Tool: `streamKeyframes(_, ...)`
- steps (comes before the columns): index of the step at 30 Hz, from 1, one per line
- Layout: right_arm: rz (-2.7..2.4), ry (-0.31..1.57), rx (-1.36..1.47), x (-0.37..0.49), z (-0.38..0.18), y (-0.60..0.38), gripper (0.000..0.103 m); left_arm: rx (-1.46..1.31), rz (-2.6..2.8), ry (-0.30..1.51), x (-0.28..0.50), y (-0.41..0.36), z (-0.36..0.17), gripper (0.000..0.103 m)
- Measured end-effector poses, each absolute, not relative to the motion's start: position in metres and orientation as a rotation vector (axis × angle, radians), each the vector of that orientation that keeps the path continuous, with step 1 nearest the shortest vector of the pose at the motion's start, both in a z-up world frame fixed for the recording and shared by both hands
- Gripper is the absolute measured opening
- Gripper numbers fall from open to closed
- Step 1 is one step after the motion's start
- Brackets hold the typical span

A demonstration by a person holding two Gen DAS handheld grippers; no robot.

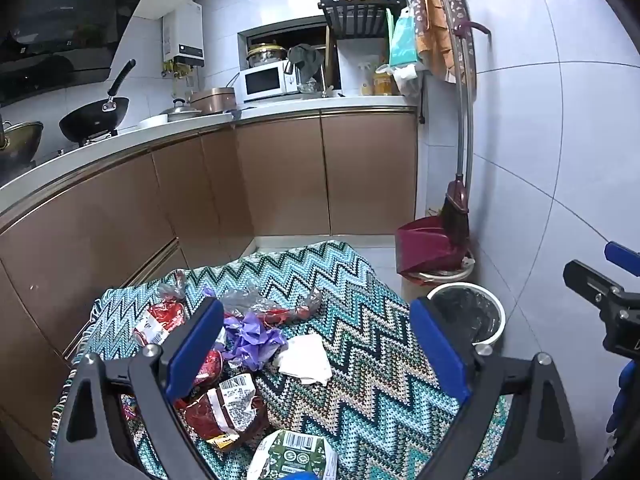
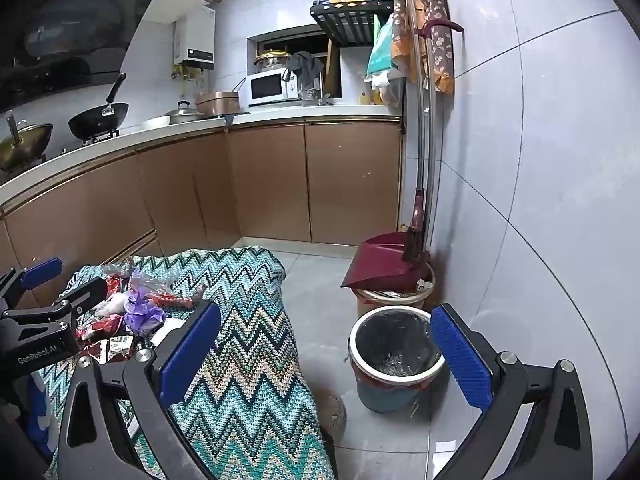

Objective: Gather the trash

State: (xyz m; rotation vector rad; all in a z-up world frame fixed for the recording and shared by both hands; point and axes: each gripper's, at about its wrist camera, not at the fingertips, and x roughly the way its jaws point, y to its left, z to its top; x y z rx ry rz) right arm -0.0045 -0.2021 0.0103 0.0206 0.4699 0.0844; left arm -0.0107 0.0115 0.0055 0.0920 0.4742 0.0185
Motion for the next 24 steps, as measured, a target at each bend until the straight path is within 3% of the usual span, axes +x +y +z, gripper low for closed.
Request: streamKeyframes(24, 0.084, 0.455, 0.011, -0.0115, 0.0143, -0.2052, 0.103, 0.115, 0.002, 0.474, -0.0164, 0.0054, 0.0095, 0.094)
